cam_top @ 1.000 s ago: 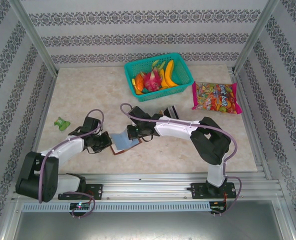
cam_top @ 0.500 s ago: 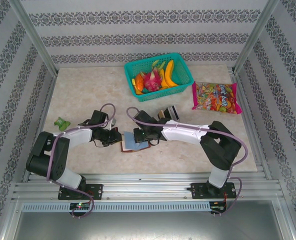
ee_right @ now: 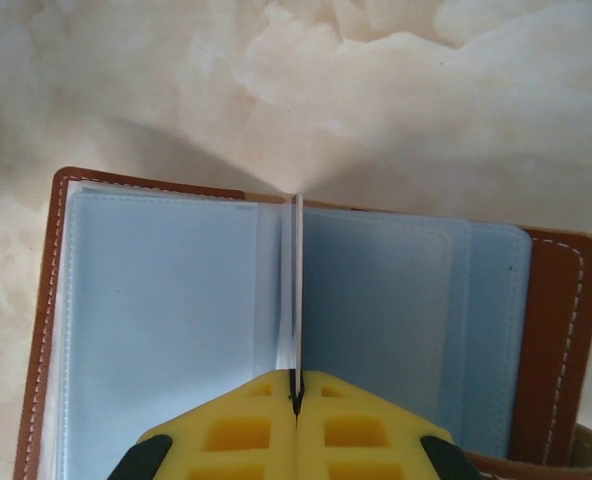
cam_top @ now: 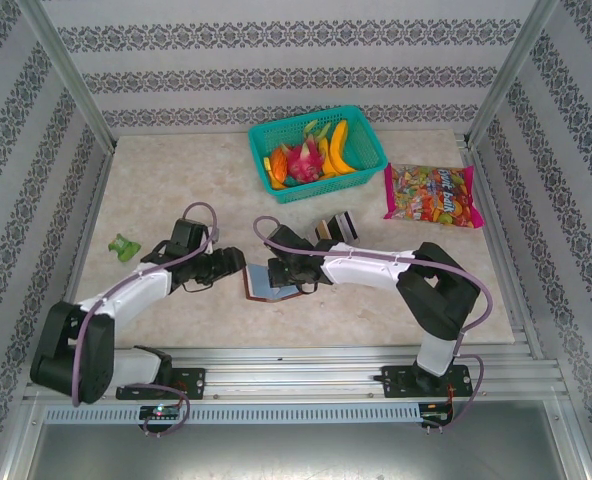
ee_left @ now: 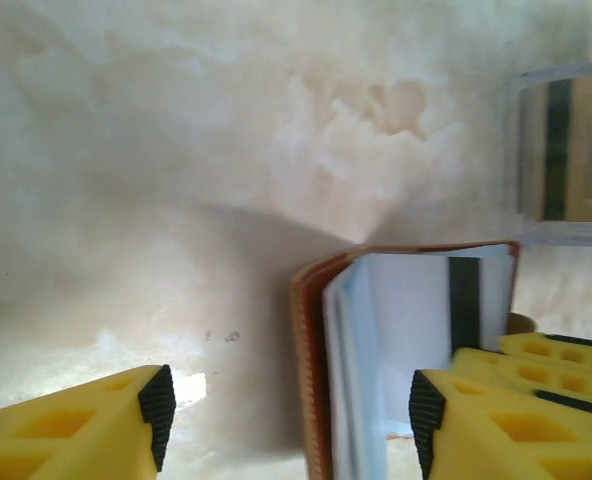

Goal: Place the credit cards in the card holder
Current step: Open the card holder at the center of the table, then insert the credit card into the card slot.

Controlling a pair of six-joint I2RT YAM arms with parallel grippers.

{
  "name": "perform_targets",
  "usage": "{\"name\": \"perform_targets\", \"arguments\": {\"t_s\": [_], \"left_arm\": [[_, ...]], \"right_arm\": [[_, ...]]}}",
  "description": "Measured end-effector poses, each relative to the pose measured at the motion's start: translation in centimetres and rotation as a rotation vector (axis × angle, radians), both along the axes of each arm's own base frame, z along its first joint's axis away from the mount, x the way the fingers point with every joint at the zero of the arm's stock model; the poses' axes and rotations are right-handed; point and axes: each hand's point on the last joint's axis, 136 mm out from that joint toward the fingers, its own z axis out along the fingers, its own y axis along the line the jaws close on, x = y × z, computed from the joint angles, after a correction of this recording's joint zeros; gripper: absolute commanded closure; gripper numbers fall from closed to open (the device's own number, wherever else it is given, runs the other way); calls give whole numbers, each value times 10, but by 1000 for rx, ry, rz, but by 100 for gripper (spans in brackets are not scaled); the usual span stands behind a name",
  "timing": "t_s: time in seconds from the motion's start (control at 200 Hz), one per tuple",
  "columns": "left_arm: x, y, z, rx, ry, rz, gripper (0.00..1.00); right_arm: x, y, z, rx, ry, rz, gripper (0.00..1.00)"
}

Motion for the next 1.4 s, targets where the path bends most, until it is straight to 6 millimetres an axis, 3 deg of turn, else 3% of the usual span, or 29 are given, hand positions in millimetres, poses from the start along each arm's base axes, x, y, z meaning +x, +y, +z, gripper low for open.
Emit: {"name": "perform_targets", "arguments": {"t_s": [0.13,0.23,0.425,0.625,1.069,1.399], "left_arm": [[-6,-13,-1,-15,19,-24,27],[-12,-26,-12,-18,68,-56,31],[-17,-29,-31,4,137,-48,64],[-15,-20,-40,59,144,-20,82],[-13,-17,-55,121,158,-49,87],[-10,-19,-55,138,150,-52,84]], "right_arm": [[0,2,0,17,3,-9,100],[1,5,0,35,7,-14,100],[1,6,-1,56,14,-20,100],[3,4,-4,108,33,-46,100],[3,4,-3,352,85,-71,100],[2,6,-8,362,106,-87,100]]}}
